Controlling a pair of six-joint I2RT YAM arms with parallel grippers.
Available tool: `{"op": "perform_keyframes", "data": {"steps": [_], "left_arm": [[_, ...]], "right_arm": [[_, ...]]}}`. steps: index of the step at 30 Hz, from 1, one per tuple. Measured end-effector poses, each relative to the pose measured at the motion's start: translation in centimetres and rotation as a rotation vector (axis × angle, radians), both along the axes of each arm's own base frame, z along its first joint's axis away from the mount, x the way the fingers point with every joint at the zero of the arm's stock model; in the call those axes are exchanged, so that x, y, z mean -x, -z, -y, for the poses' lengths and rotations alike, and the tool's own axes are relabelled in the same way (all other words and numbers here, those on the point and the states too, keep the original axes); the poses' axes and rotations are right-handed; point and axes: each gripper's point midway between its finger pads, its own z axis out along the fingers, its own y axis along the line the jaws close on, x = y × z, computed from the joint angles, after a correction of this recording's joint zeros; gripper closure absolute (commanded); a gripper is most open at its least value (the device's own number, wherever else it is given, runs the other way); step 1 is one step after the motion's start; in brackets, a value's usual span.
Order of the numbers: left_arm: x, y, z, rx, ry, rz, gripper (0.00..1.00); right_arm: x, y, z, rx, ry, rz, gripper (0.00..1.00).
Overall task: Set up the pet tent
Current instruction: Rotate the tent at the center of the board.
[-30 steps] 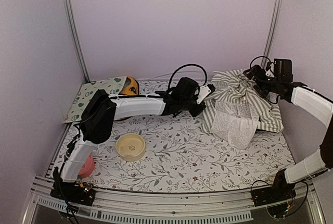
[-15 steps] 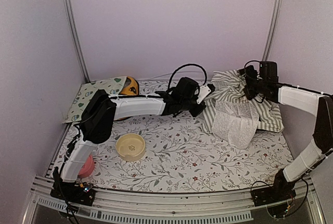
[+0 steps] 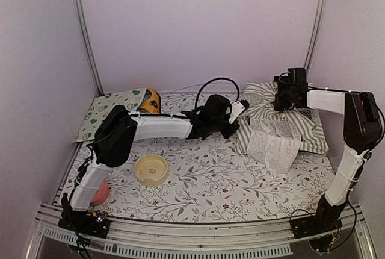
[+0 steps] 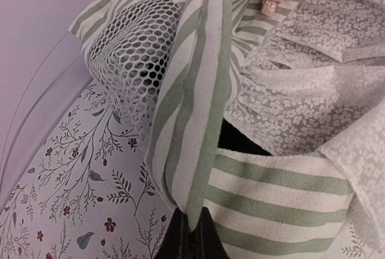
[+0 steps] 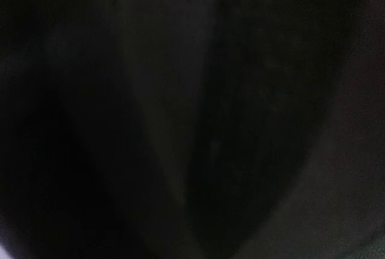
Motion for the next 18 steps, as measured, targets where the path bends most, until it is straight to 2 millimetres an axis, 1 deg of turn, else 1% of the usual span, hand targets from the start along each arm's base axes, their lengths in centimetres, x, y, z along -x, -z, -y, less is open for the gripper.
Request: {"op": "perform_keyframes", "data": {"steps": [2, 4, 6, 9, 10, 11, 12, 14, 16, 17, 18], "left_arm": [[0.5, 0.7, 0.1, -0.005, -0.002, 0.007, 1.0], [1.0, 1.4, 0.2, -0.012, -0.003, 0.012, 1.0], [1.3, 2.0, 0.2, -0.014, -0.01, 0.02, 1.0], [1.8, 2.4, 0.4, -0.006, -0.016, 0.035, 1.0], [1.7, 2.4, 0.3, -0.001, -0.019, 0.04, 1.0], [1.7, 2.4, 0.3, 0.004, -0.022, 0.045, 1.0], [1.6, 2.4, 0.2, 0.008, -0.026, 0.049, 1.0], [1.5, 2.3, 0.1, 0.016, -0.034, 0.06, 1.0], [1.3, 1.6, 0.1, 0.037, -0.046, 0.079, 1.0], [1.2, 1.2, 0.0, 0.044, -0.05, 0.086, 1.0], [0.9, 0.5, 0.0, 0.057, -0.057, 0.099, 1.0]], "right_arm": [[-0.3, 0.8, 0.3, -0.024, 0.02, -0.021, 0.09], [-0.7, 1.9, 0.8, -0.055, 0.048, -0.05, 0.22], [-1.0, 2.7, 1.2, -0.076, 0.061, -0.07, 0.32], [-1.1, 4.2, 1.9, -0.107, 0.082, -0.105, 0.48], [-1.2, 4.6, 2.1, -0.115, 0.086, -0.115, 0.55], [-1.2, 4.9, 2.1, -0.117, 0.083, -0.123, 0.65], [-1.2, 5.2, 2.1, -0.126, 0.086, -0.132, 0.72], [-1.2, 5.5, 1.9, -0.129, 0.076, -0.141, 0.87], [-1.2, 5.6, 1.8, -0.124, 0.065, -0.147, 0.97], [-1.1, 5.7, 1.8, -0.11, 0.057, -0.149, 1.0], [-1.1, 5.7, 1.8, -0.102, 0.049, -0.149, 1.0]]}}
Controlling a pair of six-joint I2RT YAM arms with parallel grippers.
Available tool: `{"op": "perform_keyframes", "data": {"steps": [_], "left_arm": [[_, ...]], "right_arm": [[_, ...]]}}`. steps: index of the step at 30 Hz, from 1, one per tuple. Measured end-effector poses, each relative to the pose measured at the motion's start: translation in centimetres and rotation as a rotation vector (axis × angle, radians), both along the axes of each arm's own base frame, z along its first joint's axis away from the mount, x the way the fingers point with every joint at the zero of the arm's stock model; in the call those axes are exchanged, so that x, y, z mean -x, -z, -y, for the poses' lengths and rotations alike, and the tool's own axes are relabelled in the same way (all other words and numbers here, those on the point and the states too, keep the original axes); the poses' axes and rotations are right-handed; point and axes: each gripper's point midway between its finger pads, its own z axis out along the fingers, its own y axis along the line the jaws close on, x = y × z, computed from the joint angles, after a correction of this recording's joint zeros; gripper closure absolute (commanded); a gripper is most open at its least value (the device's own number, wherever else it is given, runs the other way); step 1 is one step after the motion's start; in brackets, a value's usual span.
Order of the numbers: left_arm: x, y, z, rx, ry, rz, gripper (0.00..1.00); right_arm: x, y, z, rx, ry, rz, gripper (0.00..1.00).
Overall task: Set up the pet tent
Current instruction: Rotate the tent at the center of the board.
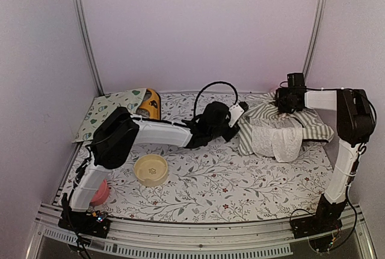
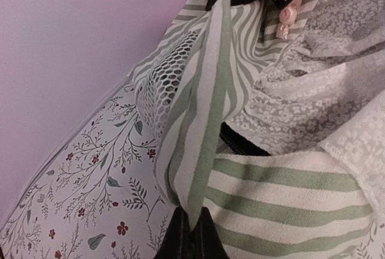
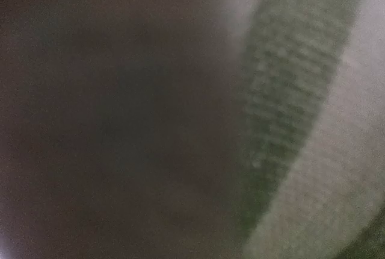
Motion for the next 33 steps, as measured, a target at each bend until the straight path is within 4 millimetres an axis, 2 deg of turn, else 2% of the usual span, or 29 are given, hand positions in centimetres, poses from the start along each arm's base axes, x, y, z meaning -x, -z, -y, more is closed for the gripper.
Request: {"op": "perform_keyframes", "data": {"steps": [3, 4, 6, 9, 12, 14, 16, 21, 25, 29, 33], "left_arm": [[-0.5, -2.0, -0.4, 0.024, -0.012, 0.024, 1.0], [-0.6, -2.3, -0.4, 0.028, -0.012, 0.027, 0.96], [-0.8, -2.8, -0.6, 0.034, -0.014, 0.029, 0.8], [-1.1, -3.7, -0.9, 0.055, -0.028, 0.031, 0.63], [-1.3, -6.2, -1.6, 0.09, -0.037, 0.039, 0.5], [-1.2, -8.2, -2.2, 0.113, -0.034, 0.043, 0.44], [-1.1, -10.8, -3.0, 0.142, -0.027, 0.041, 0.39], [-1.2, -19.0, -5.9, 0.22, 0.001, 0.078, 0.3], [-0.3, -25.9, -8.4, 0.277, 0.028, 0.137, 0.29], [1.2, -31.5, -10.9, 0.311, 0.044, 0.203, 0.33], [2.2, -33.9, -12.1, 0.298, 0.056, 0.253, 0.39]], "right_arm": [[-0.6, -1.1, -0.1, 0.025, -0.021, 0.028, 1.0], [-0.8, -1.5, -0.2, 0.033, -0.028, 0.04, 1.0], [-1.3, -2.7, -0.5, 0.059, -0.048, 0.074, 1.0], [-1.8, -4.5, -1.0, 0.129, -0.083, 0.122, 1.0], [-2.2, -6.8, -1.7, 0.2, -0.13, 0.19, 1.0], [-2.5, -9.0, -2.2, 0.242, -0.159, 0.248, 1.0], [-2.8, -12.2, -3.0, 0.3, -0.207, 0.335, 1.0], [-2.7, -20.4, -5.8, 0.436, -0.351, 0.559, 1.0], [-1.2, -26.5, -7.5, 0.549, -0.446, 0.723, 1.0], [0.8, -32.5, -8.4, 0.656, -0.517, 0.894, 1.0], [3.8, -36.8, -9.2, 0.744, -0.578, 1.035, 1.0]]}}
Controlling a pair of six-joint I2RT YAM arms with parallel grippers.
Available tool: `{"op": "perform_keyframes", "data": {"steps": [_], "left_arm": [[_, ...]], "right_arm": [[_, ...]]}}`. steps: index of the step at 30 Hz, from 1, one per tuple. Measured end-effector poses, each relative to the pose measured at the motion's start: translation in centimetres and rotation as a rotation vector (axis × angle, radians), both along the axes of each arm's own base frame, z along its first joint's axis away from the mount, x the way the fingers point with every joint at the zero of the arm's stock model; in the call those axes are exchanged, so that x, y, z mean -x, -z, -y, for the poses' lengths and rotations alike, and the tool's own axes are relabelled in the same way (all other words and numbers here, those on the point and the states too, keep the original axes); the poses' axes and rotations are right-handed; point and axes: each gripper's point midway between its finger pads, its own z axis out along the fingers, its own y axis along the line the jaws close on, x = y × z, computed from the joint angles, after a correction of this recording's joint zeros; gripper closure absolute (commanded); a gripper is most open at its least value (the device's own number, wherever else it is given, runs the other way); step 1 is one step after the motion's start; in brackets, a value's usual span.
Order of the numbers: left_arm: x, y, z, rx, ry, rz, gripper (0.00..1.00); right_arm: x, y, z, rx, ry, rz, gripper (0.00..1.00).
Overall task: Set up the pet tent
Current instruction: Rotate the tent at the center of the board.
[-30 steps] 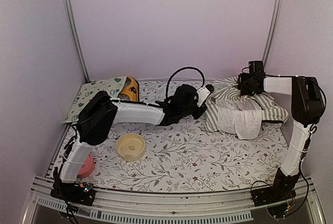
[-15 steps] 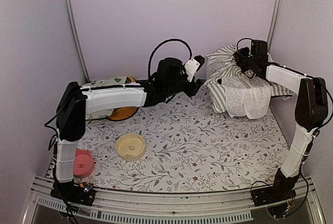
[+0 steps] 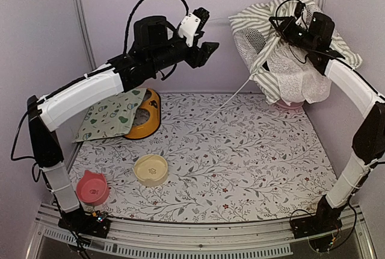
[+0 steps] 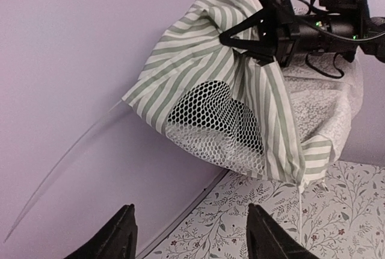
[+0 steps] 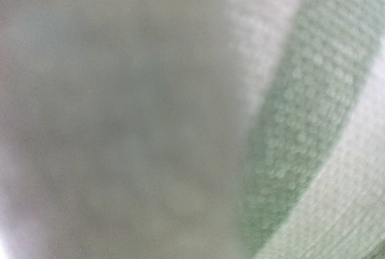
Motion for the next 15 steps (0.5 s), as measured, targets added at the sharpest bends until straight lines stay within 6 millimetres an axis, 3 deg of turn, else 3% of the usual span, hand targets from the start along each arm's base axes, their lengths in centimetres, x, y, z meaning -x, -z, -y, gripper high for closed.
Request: {"op": "perform_keyframes", "data": {"steps": [7, 10, 15], "left_arm": [[0.6, -0.7, -1.1, -0.064, -0.007, 0.029, 0.45], [1.3, -1.9, -1.8, -0.073, -0.006, 0.055, 0.46], [3.7, -5.6, -3.9, -0.066, -0.007, 0.14, 0.46]], "right_arm": [[5.6, -5.9, -1.9, 0.167, -0.141, 0.238, 1.0], [7.1, -6.3, -2.7, 0.244, -0.193, 0.285, 1.0], [8.6, -4.7, -4.5, 0.367, -0.268, 0.292, 1.0]]}}
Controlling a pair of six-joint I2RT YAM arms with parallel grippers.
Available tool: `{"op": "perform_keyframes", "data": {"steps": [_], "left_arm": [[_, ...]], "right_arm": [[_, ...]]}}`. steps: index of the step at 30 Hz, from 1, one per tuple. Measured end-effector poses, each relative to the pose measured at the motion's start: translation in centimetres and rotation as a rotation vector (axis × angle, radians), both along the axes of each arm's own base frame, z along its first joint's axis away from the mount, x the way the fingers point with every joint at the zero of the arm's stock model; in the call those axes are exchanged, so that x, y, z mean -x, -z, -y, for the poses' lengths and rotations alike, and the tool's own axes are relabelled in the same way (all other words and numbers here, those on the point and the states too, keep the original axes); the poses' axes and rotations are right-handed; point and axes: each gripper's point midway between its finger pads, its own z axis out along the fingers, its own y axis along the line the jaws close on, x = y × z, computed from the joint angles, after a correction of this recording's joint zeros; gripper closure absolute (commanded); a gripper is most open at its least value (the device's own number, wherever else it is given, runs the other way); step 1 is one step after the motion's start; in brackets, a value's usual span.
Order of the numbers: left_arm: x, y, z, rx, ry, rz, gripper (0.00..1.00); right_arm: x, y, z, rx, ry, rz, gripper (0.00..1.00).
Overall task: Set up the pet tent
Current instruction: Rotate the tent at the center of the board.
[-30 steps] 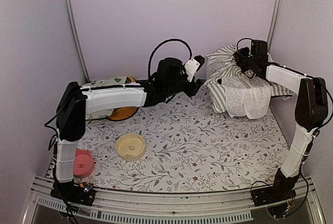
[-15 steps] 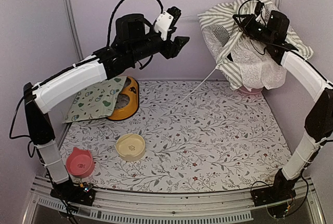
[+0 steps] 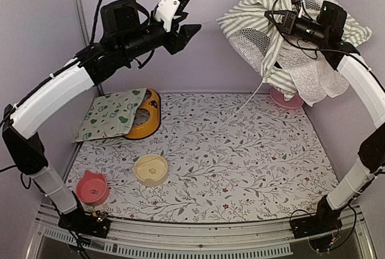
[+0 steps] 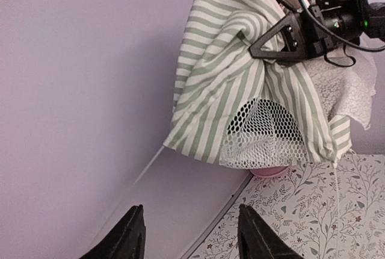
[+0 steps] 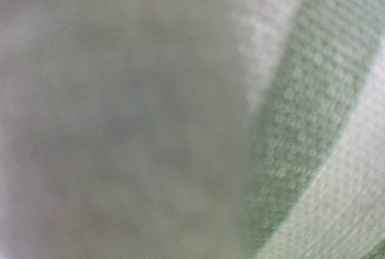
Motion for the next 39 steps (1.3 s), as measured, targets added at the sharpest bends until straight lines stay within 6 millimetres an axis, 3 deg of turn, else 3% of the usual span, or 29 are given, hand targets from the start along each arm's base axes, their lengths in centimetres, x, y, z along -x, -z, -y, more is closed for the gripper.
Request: {"op": "perform_keyframes", "data": {"steps": [3, 6, 14, 22, 36, 39], "left_arm": [[1.0, -1.6, -1.2, -0.002, -0.005, 0.042, 0.46], [1.2, -1.4, -1.2, -0.034, -0.002, 0.052, 0.46], [-0.1, 4.3, 1.5, -0.219, 0.056, -0.037, 0.48], [-1.7, 8.8, 3.1, -0.338, 0.087, -0.084, 0.55], [-6.2, 10.6, 2.6, -0.354, 0.02, -0.086, 0.61], [-6.5, 10.7, 3.1, -0.351, 0.027, -0.085, 0.7]], "right_arm": [[0.6, 1.5, -1.2, 0.072, -0.024, -0.01, 1.0], [1.3, 2.8, -2.5, 0.135, -0.047, -0.016, 1.0], [3.4, 4.6, -4.0, 0.255, -0.094, -0.008, 1.0], [5.3, 4.8, -5.0, 0.303, -0.137, 0.011, 1.0], [7.2, 3.6, -6.1, 0.332, -0.178, 0.045, 1.0], [7.5, 3.7, -6.4, 0.34, -0.186, 0.046, 1.0]]}}
